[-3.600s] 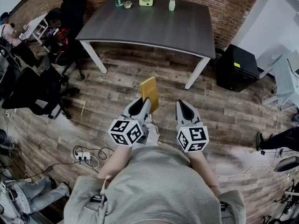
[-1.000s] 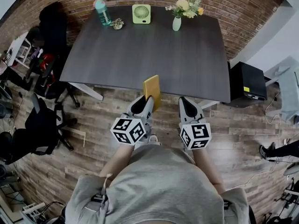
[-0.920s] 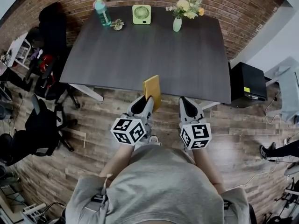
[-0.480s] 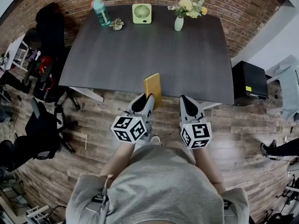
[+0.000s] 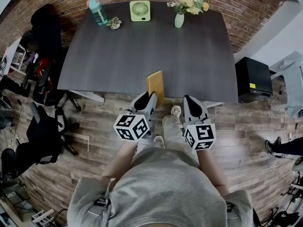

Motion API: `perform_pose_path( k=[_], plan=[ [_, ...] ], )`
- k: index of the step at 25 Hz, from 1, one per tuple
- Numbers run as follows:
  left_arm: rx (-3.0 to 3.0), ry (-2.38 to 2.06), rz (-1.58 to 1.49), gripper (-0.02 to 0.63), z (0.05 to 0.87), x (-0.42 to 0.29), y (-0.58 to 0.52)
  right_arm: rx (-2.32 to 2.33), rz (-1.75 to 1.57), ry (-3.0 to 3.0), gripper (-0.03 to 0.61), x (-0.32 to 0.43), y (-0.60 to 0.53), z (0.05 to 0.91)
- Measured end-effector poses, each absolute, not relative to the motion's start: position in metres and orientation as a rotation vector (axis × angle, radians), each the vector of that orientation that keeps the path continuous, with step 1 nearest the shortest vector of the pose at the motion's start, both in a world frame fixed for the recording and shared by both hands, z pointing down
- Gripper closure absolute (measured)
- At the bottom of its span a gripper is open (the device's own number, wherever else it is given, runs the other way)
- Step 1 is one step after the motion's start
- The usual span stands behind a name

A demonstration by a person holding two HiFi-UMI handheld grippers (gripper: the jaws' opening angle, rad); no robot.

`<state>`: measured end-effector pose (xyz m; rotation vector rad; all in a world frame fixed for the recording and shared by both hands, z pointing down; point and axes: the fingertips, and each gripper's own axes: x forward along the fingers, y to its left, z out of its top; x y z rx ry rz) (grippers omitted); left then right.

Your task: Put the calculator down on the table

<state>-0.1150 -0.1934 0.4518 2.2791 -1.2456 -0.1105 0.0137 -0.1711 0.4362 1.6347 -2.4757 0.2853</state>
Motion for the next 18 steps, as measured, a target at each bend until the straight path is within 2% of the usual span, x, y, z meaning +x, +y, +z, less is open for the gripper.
perform_pose_path(
  k=[18],
  plan=[
    [2.228, -1.225, -0.044, 0.526, 0.484, -0.08, -0.264, 1.605, 0.339, -2.465, 0.577, 0.04, -0.237, 0.458]
  ],
)
